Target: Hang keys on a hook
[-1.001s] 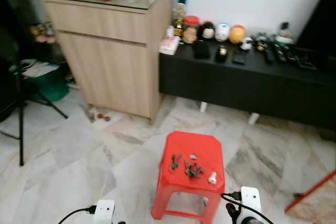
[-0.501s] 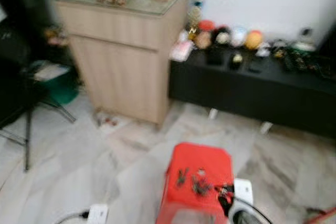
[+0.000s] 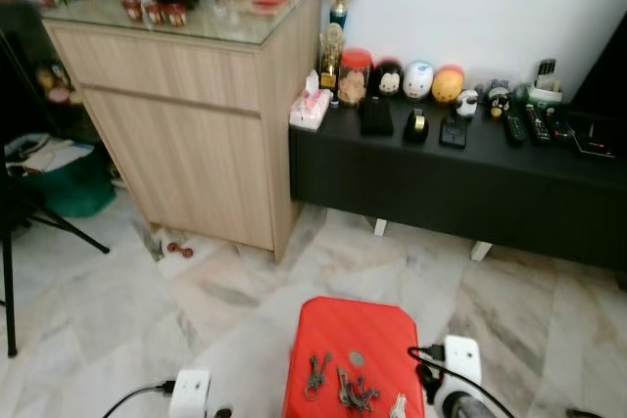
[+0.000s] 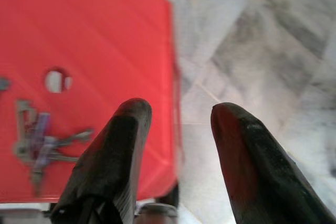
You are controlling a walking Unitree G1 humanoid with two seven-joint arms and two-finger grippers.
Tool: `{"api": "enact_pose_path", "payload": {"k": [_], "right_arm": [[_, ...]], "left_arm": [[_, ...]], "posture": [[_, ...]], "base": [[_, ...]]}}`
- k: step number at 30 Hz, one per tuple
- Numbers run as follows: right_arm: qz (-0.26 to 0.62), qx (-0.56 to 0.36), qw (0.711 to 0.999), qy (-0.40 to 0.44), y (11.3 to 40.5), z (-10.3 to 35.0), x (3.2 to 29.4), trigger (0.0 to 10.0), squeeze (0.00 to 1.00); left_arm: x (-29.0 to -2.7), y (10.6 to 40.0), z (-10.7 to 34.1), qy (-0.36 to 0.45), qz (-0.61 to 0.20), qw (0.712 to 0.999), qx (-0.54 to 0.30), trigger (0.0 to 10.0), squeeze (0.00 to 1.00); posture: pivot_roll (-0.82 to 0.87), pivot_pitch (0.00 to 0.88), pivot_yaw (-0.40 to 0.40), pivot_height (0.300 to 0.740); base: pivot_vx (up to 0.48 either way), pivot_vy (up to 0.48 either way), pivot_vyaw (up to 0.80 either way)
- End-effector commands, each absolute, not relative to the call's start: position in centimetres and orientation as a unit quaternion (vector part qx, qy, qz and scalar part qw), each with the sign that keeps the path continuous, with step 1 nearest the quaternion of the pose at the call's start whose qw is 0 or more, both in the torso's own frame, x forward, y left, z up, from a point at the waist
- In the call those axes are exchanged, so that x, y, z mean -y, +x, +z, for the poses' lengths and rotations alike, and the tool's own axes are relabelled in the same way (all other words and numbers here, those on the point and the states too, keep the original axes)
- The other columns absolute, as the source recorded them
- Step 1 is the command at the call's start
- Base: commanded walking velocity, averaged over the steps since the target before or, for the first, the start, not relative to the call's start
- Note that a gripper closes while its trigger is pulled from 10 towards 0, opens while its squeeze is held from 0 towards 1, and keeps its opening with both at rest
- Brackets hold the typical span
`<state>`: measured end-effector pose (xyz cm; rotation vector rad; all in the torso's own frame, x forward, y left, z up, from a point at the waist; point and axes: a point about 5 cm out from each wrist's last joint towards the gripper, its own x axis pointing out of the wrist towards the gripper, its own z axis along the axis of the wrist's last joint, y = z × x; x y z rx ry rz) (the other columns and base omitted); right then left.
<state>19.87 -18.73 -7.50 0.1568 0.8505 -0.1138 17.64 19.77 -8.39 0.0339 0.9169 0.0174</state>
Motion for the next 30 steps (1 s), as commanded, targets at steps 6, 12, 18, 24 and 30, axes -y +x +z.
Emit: {"api": "enact_pose_path", "payload": {"k": [6, 12, 18, 24, 30], "right_arm": [[-0.058, -0.409, 0.907, 0.081, 20.00, -7.44, 18.60, 10.0, 0.00], [-0.056, -0.410, 0.907, 0.081, 19.95, -7.47, 18.63, 10.0, 0.00], [-0.056, -0.410, 0.907, 0.082, 19.95, -7.47, 18.59, 10.0, 0.00], [-0.057, -0.410, 0.907, 0.083, 19.92, -7.49, 18.58, 10.0, 0.00], [-0.064, -0.409, 0.906, 0.087, 19.84, -7.53, 18.59, 10.0, 0.00]], "left_arm": [[-19.91, 16.99, -8.70, 0.012, 0.014, 0.890, -0.455, 10.0, 0.00], [-19.88, 16.80, -8.81, 0.000, 0.022, 0.888, -0.459, 10.0, 0.00], [-20.03, 16.61, -8.88, 0.003, 0.021, 0.886, -0.463, 10.0, 0.00], [-20.06, 16.55, -8.89, 0.005, 0.018, 0.887, -0.462, 10.0, 0.00], [-20.17, 16.49, -8.90, 0.008, 0.019, 0.886, -0.463, 10.0, 0.00]], "posture": [[0.04, 0.000, -0.077, 0.740], [0.04, 0.000, -0.078, 0.740], [0.04, 0.000, -0.077, 0.740], [0.04, 0.000, -0.076, 0.740], [0.04, 0.000, -0.076, 0.740]], "base": [[0.000, 0.000, 0.00], [0.000, 0.080, 0.00], [0.000, 0.480, 0.00], [0.000, 0.245, 0.00], [0.000, 0.000, 0.00]]}}
